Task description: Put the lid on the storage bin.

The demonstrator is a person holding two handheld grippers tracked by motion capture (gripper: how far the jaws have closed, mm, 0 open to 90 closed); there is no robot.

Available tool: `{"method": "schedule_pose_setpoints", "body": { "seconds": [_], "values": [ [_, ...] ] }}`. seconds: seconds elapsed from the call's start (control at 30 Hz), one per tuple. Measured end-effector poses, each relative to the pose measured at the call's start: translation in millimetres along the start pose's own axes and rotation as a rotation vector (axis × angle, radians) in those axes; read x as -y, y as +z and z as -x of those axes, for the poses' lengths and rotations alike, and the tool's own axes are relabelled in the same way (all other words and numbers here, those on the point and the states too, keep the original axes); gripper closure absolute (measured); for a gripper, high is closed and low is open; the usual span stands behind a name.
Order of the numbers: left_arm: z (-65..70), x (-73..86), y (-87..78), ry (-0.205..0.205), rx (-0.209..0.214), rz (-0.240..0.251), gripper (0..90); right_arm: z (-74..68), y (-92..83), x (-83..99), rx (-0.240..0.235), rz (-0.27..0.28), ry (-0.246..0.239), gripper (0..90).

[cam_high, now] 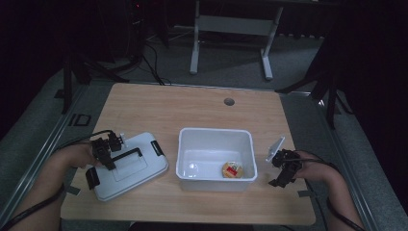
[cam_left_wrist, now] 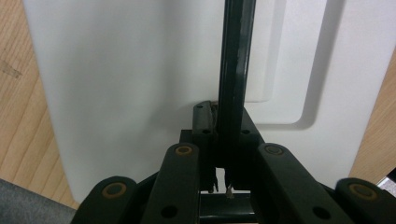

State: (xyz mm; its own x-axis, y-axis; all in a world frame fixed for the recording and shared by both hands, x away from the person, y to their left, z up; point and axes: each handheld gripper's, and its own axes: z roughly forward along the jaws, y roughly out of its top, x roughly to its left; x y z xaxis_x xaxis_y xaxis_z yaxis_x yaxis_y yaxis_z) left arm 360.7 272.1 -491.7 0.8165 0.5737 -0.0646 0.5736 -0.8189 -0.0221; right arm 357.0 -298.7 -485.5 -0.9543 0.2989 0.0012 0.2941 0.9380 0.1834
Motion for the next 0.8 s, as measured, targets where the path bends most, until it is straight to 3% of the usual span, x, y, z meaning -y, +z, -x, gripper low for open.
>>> {"method": "schedule_pose_setpoints", "body": {
  "seconds": [0.3, 0.8],
  "values": [
    [-1.0, 5.6, -4.2, 0.008, 0.016, 0.014, 83.5, 0.8, 1.2, 1.5, -0.002, 0.002, 0.007, 14.1],
    [5.2, 21.2, -36.2, 0.011, 0.01, 0.035, 83.5, -0.3, 2.8, 0.1, -0.001, 0.008, 0.009, 14.0]
  ]
}}
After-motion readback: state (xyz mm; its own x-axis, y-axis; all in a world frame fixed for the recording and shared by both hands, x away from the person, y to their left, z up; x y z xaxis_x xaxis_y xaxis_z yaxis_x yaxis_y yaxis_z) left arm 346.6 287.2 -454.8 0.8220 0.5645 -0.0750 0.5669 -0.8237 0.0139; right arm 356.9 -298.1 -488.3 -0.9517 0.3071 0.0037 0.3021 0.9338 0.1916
